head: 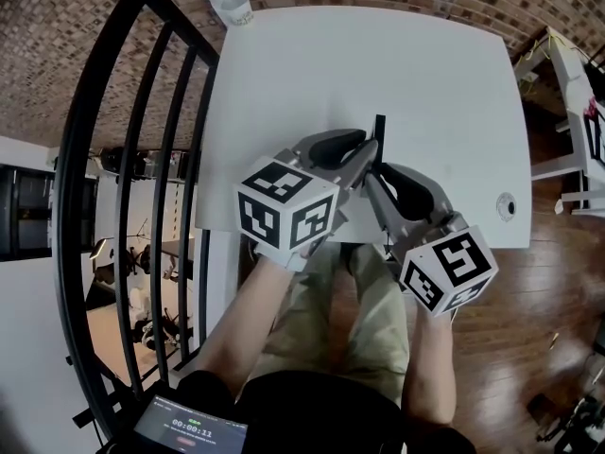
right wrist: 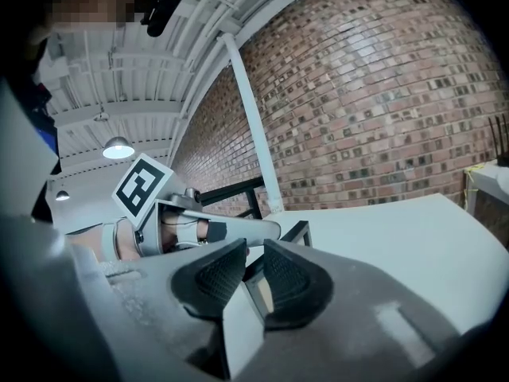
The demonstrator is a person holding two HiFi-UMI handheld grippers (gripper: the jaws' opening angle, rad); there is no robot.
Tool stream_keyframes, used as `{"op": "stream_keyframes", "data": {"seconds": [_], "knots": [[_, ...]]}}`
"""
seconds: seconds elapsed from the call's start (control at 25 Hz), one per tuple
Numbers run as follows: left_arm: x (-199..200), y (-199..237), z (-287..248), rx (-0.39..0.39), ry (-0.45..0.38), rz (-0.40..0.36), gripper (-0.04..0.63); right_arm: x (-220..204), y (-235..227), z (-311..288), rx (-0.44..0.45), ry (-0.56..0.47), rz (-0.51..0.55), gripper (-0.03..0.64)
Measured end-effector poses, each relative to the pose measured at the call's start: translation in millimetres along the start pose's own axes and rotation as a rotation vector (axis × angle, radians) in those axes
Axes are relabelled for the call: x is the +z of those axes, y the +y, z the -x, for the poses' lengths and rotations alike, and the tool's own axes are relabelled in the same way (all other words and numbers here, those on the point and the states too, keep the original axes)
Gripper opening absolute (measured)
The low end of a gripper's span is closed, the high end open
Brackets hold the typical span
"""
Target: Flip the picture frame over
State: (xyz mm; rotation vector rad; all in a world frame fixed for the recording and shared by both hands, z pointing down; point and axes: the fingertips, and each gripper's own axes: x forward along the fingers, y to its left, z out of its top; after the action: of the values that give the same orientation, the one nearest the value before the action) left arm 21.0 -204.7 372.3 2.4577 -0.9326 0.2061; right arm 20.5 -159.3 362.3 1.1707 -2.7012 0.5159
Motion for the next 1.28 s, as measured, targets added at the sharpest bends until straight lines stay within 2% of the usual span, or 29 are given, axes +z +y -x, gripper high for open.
{"op": "stream_keyframes", "data": {"seconds": [0.12,0.52,0.6,0.68,0.76,0.84,0.96,1.28], "knots": [[5.1,0.6,-0.6,-0.009,-0.019,0.026,0.084,0.7,0.1,0.0,0.004,-0.001,0.007,0.06],[1.8,3.8,-3.0,-0.003,-0.004,0.021,0.093,1.0,1.0,1.8,0.007,-0.014,0.026,0.058],[1.6,5.6,-1.5,0.002,-0.006,0.022,0.091,0.5,-9.2,9.8,-0.036,-0.041,-0.009,0.058],[1.9,8.1,0.6,0.005,-0.008,0.025,0.091,-10.5,-30.0,17.0,-0.093,-0.052,-0.118,0.057],[2.1,10.8,3.2,0.011,-0.011,0.027,0.091,-40.1,-51.9,15.7,-0.137,0.012,-0.221,0.051],[1.8,12.7,5.7,0.018,-0.015,0.031,0.089,-72.9,-63.7,10.6,-0.166,0.114,-0.267,0.051],[2.3,14.4,7.9,0.023,-0.021,0.037,0.084,-100.2,-65.8,3.8,-0.185,0.207,-0.291,0.051],[1.2,22.9,15.4,0.036,-0.021,0.043,0.072,-131.3,-59.5,-20.9,-0.185,0.335,-0.298,0.051]]}}
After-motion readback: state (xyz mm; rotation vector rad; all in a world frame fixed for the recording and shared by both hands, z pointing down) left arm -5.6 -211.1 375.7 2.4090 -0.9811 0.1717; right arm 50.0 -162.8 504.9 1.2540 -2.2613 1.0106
